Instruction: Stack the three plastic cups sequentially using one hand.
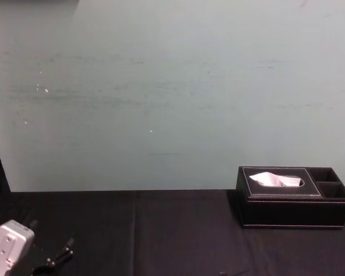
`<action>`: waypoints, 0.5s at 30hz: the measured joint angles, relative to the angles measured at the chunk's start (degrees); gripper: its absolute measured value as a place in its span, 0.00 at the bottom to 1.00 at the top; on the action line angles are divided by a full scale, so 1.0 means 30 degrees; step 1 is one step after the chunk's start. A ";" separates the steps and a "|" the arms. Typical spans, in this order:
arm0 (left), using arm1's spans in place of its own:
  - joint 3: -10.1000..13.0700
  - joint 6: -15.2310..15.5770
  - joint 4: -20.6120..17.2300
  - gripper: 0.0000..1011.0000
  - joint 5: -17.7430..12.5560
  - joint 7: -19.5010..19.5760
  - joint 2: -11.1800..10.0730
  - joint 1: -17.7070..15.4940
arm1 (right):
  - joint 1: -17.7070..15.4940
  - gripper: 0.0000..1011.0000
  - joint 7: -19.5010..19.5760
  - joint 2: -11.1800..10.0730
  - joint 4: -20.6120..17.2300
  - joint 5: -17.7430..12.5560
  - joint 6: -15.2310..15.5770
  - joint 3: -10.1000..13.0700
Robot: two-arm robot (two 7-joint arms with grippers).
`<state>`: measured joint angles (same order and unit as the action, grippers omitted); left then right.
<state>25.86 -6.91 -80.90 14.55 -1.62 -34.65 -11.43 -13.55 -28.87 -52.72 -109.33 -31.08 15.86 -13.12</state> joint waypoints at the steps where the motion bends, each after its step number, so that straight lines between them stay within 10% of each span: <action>1: 0.0000 0.0001 0.0000 1.00 0.0001 0.0000 0.0001 -0.0001 | 0.0030 0.99 0.0007 0.0019 0.0028 0.0000 0.0001 -0.0050; 15: 0.0000 0.0001 0.0000 1.00 0.0000 0.0000 0.0002 -0.0001 | 0.0316 0.99 0.0201 0.0326 0.0541 0.0017 -0.0353 -0.0494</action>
<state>25.86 -6.90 -80.90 14.55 -1.62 -34.64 -11.43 -12.60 -28.27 -51.74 -107.70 -31.03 14.80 -14.60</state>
